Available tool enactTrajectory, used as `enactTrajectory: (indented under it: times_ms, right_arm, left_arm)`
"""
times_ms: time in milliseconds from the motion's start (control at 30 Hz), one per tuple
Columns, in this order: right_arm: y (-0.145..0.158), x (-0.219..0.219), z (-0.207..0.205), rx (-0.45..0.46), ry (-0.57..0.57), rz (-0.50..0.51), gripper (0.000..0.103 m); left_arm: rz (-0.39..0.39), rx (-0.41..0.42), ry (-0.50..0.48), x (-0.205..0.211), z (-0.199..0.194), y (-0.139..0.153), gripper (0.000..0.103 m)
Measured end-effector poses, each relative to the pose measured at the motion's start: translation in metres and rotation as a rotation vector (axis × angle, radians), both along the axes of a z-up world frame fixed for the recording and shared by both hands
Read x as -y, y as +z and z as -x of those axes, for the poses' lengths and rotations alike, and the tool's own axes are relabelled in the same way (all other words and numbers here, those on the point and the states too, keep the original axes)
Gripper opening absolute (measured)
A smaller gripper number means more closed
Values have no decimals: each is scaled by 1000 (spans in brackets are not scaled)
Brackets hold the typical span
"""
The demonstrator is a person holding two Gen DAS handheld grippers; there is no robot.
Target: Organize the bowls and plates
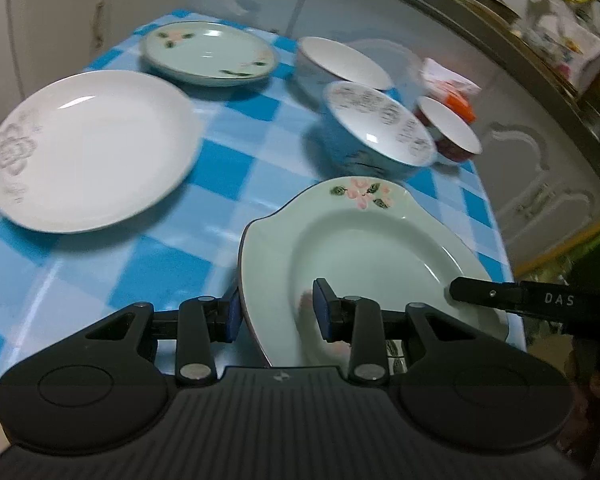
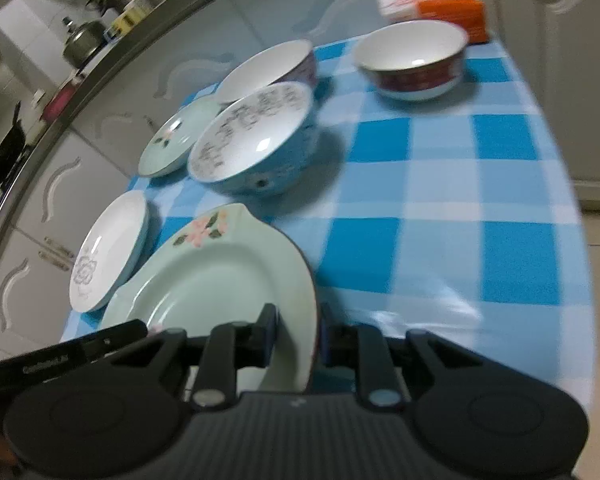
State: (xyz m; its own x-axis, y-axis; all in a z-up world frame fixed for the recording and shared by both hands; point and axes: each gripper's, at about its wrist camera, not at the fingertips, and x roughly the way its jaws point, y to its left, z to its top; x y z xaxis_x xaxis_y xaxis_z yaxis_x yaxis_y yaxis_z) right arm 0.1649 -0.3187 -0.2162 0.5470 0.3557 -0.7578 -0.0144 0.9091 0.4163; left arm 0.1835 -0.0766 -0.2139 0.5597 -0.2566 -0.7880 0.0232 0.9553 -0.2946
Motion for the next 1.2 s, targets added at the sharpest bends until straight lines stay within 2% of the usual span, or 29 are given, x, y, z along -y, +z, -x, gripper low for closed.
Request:
enactTrajectory:
  times_ms: [233,567,833,1100,1200]
  right_arm:
    - [3,39,23,-8,-90,21,20]
    - [-5,78,45,-17,-199,32,22]
    - [-12,84,48,-12,-217,28,22]
    - [-12,81,47,0,-189,64,26]
    - [-11,78,46,-2,-174,74,32]
  left_arm:
    - [26,-5,-86,38,-2,-1,38]
    - [15,-22,-166,77,-11,-13,38]
    - [-9,-42,-181,83,-12,-24,38]
    - [-5,-18,-201,78,-10,-25,38]
    - [-13,15,-216,76,-5,-15,49]
